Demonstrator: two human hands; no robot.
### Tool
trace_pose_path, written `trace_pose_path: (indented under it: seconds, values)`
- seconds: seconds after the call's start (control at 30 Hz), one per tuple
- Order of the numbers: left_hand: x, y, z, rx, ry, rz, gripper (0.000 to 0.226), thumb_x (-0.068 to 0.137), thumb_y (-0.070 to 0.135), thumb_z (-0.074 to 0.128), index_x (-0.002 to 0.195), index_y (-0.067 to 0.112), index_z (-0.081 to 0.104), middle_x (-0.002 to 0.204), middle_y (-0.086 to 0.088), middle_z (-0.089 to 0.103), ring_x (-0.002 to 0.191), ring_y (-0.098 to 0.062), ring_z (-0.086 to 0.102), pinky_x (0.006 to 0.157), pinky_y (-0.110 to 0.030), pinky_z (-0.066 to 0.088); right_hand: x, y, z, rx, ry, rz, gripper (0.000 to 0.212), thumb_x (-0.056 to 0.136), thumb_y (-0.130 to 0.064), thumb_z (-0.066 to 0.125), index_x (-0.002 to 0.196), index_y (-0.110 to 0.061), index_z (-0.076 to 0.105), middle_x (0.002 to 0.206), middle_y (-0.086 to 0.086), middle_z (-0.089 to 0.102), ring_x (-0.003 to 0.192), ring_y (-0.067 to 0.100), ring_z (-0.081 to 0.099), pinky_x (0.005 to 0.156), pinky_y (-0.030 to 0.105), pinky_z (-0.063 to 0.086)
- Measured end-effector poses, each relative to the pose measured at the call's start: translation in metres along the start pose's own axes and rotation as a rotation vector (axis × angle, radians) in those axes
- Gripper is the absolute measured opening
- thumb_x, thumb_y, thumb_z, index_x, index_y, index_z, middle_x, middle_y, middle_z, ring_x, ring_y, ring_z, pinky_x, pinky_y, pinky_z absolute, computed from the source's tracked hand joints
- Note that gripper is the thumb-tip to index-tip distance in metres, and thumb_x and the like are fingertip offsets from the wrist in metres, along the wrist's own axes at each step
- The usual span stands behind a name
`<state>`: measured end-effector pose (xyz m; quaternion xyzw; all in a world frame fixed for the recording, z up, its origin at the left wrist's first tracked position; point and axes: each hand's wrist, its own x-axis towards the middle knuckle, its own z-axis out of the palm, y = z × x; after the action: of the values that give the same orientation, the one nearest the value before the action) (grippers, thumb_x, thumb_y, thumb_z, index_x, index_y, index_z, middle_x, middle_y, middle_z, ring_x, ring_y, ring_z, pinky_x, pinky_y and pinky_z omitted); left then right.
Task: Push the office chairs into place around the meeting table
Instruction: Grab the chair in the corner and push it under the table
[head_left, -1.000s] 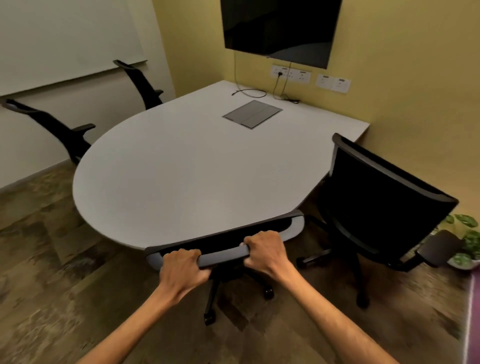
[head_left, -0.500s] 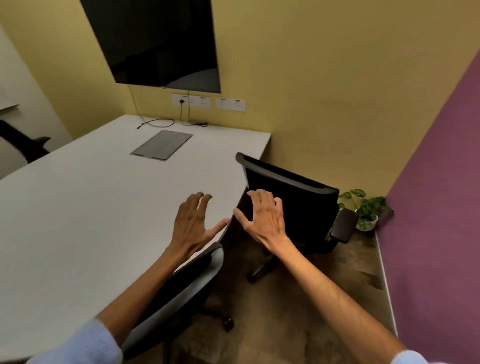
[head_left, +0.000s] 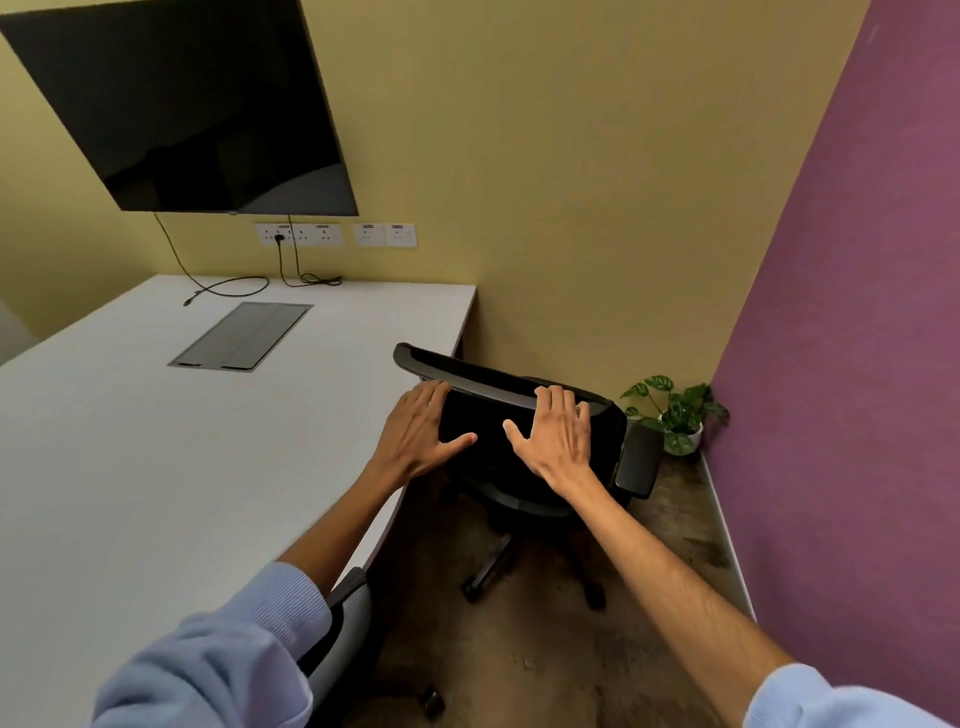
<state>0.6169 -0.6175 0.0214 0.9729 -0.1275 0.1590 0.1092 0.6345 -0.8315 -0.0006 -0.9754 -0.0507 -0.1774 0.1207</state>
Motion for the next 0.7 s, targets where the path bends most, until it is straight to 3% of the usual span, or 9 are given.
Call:
trace_pose_path:
  seconds: [0.23, 0.4, 0.5, 0.6, 0.7]
  values:
    - [0.049, -0.014, 0.024, 0.011, -0.093, 0.052, 0.083, 0.078, 0.069, 0.053, 0.135, 0.010, 0.043, 0.136, -0.011, 0.052, 0.125, -0.026, 0.048, 0.104, -0.038, 0.039, 0.034, 0.008, 0.023, -0.070, -0.076, 0.040, 0.057, 0.082, -0.056, 0.053, 0.114, -0.009, 0.055, 0.111, 0.010, 0.061, 0.104, 0.028, 0.054, 0.095, 0.044, 0.040]
    - [0.089, -0.036, 0.045, -0.005, -0.197, 0.139, 0.074, 0.076, 0.061, 0.061, 0.127, 0.009, 0.050, 0.127, -0.011, 0.057, 0.118, -0.027, 0.051, 0.103, -0.039, 0.038, 0.052, 0.007, 0.036, -0.118, -0.214, 0.106, 0.040, 0.081, -0.046, 0.058, 0.099, -0.011, 0.064, 0.093, 0.009, 0.070, 0.090, 0.029, 0.065, 0.082, 0.040, 0.042]
    - [0.115, -0.053, 0.057, 0.043, -0.231, 0.143, 0.052, 0.079, 0.058, 0.061, 0.099, 0.010, 0.057, 0.101, -0.009, 0.063, 0.096, -0.026, 0.056, 0.092, -0.038, 0.042, 0.066, 0.006, 0.039, -0.149, -0.243, 0.146, 0.026, 0.073, -0.032, 0.061, 0.089, -0.012, 0.068, 0.081, 0.008, 0.069, 0.078, 0.031, 0.067, 0.062, 0.033, 0.041]
    - [0.131, -0.059, 0.061, 0.101, -0.292, 0.091, 0.023, 0.074, 0.035, 0.060, 0.070, 0.012, 0.058, 0.070, -0.006, 0.065, 0.070, -0.028, 0.061, 0.075, -0.035, 0.043, 0.071, 0.007, 0.044, -0.182, -0.232, 0.156, 0.028, 0.069, -0.026, 0.059, 0.091, -0.014, 0.072, 0.076, 0.008, 0.069, 0.071, 0.031, 0.067, 0.057, 0.031, 0.038]
    - [0.142, -0.061, 0.062, 0.197, -0.362, 0.064, 0.013, 0.063, 0.026, 0.059, 0.061, 0.012, 0.061, 0.057, -0.005, 0.061, 0.058, -0.028, 0.060, 0.060, -0.028, 0.039, 0.072, 0.008, 0.047, -0.201, -0.222, 0.141, 0.031, 0.067, -0.025, 0.058, 0.091, -0.015, 0.074, 0.073, 0.008, 0.068, 0.069, 0.031, 0.066, 0.055, 0.029, 0.037]
